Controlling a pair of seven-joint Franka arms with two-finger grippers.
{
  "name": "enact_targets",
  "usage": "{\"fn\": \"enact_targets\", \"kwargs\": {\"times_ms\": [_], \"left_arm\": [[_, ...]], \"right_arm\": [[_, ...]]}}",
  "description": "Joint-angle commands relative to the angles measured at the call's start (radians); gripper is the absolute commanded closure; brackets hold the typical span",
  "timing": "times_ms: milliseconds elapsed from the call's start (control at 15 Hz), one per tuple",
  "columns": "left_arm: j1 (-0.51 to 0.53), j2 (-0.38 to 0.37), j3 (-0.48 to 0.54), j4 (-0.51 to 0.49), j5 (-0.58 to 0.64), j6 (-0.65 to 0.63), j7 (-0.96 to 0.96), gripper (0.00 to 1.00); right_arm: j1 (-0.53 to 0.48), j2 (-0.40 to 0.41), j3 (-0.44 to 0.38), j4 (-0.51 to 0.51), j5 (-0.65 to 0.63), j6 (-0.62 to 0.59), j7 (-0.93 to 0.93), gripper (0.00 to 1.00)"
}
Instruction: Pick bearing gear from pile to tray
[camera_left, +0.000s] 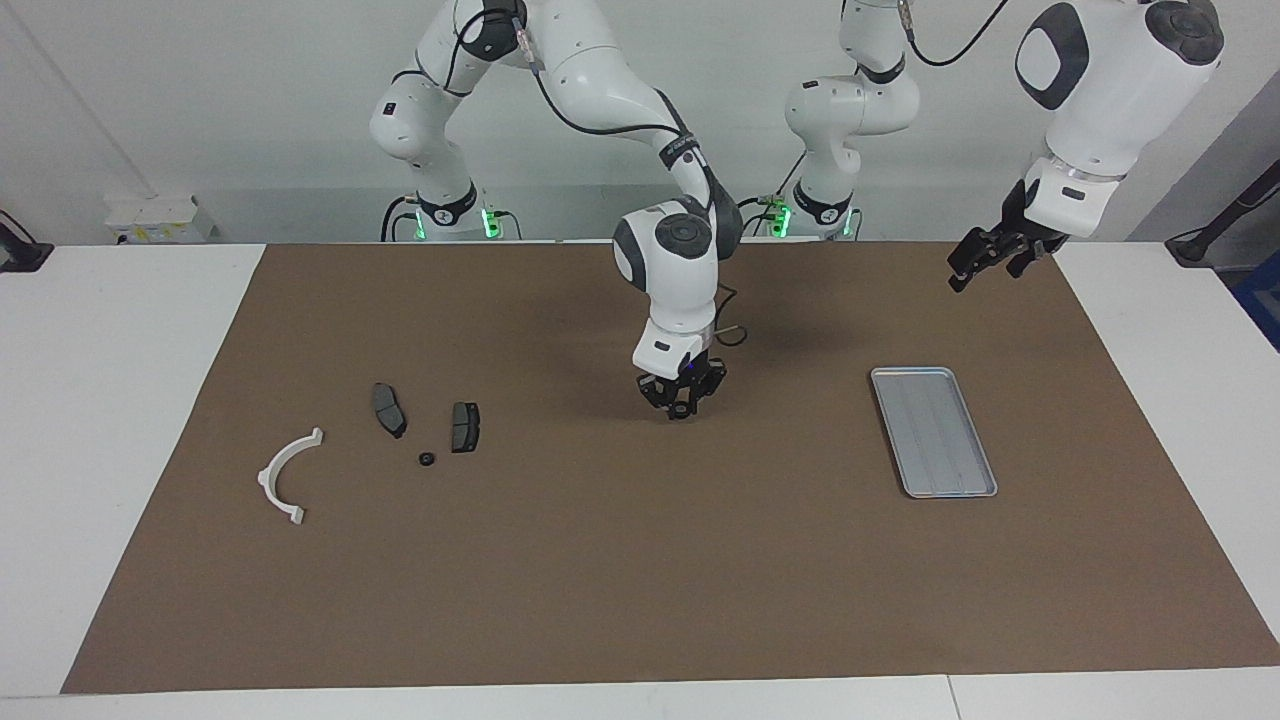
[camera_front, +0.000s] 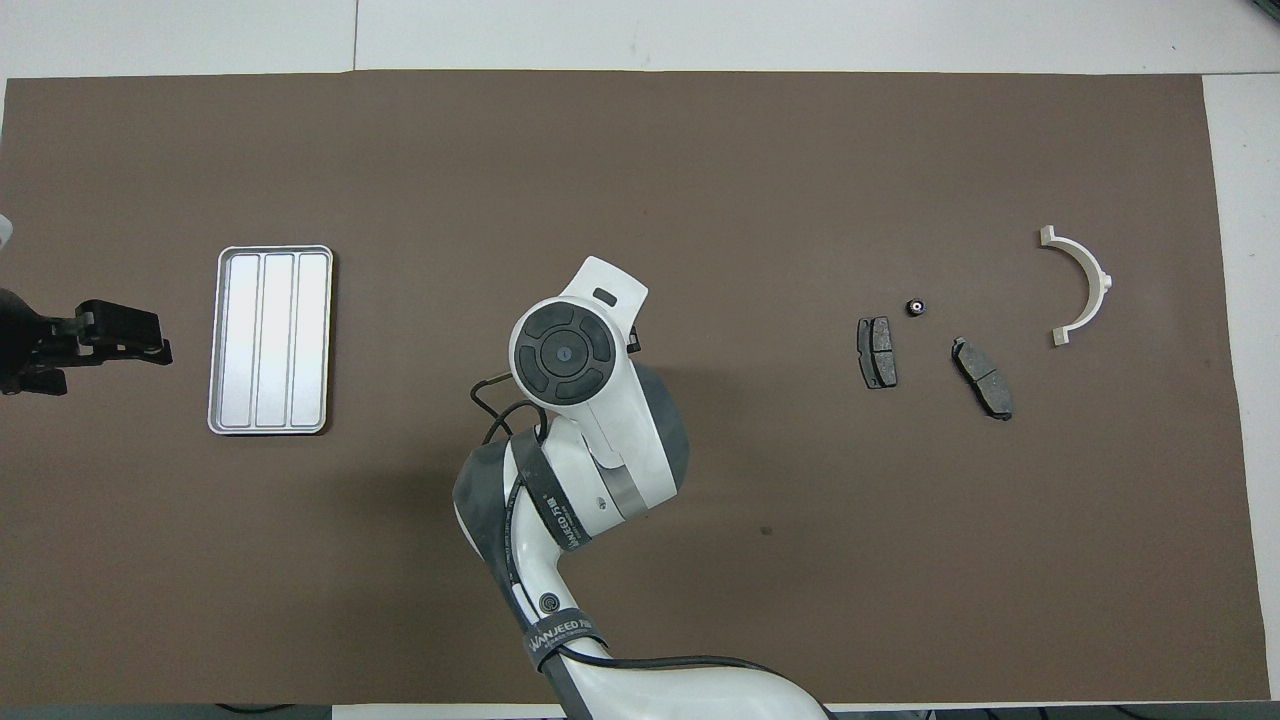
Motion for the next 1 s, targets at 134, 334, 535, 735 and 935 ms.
{"fn": "enact_targets", "kwargs": {"times_ms": [134,334,535,735,935], "left_arm": [[0.007,-0.032,-0.001,-0.040,-0.013,0.023,-0.010,0.00],[0.007,-0.032,-0.001,-0.040,-0.013,0.023,-0.010,0.00],[0.007,-0.032,-0.001,-0.040,-0.013,0.026,-0.016,0.00],[-0.004,-0.032,-0.002,-0.041,-0.013,0.037,-0.056,0.00],[-0.058,-0.030,-0.010,-0.065,-0.013,0.072,-0.145,0.00]], "right_arm": [[0.002,-0.013,0.011,-0.052,0.063,0.052,-0.041,1.00],[0.002,-0.011,0.017,-0.060,0.063,0.052,-0.046,0.82],[0.003,-0.011,0.019,-0.060,0.063,0.043,-0.051,0.20],[0.003,-0.011,0.019,-0.050,0.061,0.035,-0.049,0.00],[-0.004,-0.021,0.010,-0.009,0.060,-0.034,-0.034,0.00]]}}
